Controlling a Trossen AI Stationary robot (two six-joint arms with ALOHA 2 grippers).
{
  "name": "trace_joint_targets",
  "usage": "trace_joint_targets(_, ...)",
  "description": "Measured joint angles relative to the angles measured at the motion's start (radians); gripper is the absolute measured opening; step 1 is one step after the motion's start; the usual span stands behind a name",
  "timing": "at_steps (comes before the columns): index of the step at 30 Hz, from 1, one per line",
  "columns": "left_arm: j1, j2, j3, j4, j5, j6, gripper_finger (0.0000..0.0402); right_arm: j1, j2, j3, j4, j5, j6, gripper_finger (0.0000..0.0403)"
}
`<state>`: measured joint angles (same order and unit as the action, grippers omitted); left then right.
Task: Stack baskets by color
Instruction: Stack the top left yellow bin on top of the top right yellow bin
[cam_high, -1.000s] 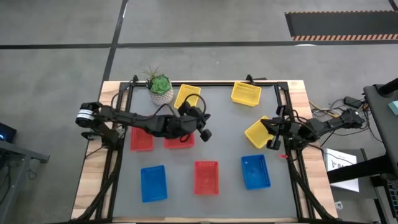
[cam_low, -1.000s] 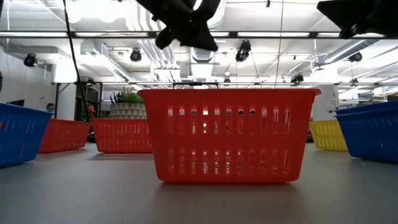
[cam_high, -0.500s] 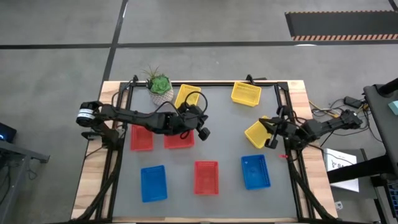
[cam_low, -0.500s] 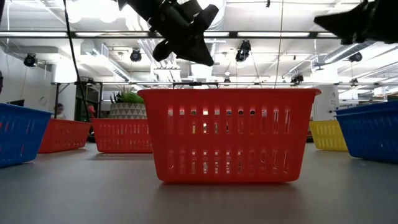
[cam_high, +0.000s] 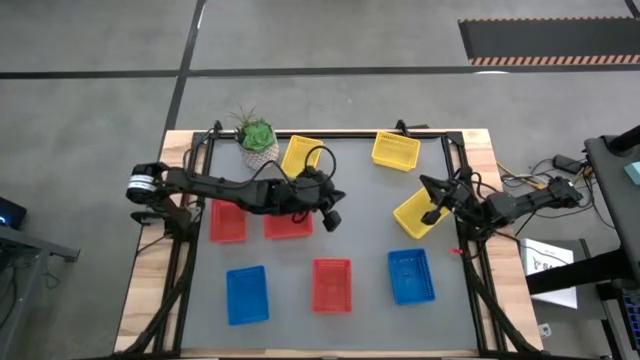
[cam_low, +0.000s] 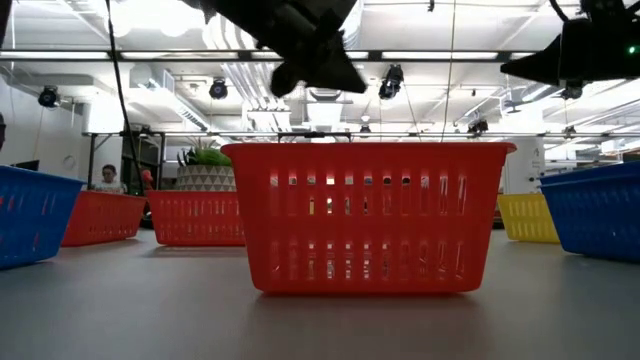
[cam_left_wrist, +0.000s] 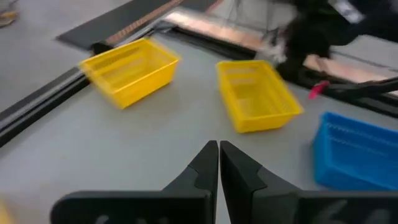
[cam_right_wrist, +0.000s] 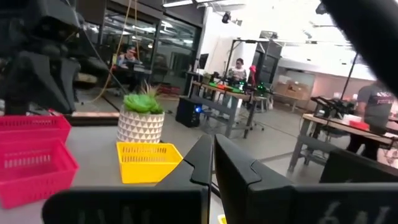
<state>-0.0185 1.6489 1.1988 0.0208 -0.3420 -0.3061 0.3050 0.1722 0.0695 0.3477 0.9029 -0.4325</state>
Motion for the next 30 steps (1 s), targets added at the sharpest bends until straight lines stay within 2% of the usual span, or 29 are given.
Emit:
trace_joint_targets(3,0.004,0.034,0.025,0.022,0.009,0.007,0.0000,0.000,0.000,0.021,-0.027,-0.050,0.015,0.0009)
trace_joint_targets(7,0.021,0.096,0.098,-0.066,0.007,-0.027,0.0000,0.000,0.000,0.038,-0.038,-0.091,0.017,0.0009)
trace_joint_targets(15,0.076,0.250,0.335,-0.489,-0.012,-0.139,0.0000,0.000,0.000,0.040,-0.065,-0.091,0.012,0.0009)
trace_joint_targets(21,0.132,0.341,0.432,-0.734,-0.013,-0.194,0.0000,0.000,0.000,0.040,-0.066,-0.091,0.011,0.0009)
trace_joint_targets(30,0.258,0.364,0.435,-0.764,-0.015,-0.197,0.0000,0.000,-0.001,0.040,-0.074,-0.091,0.005,0.0009)
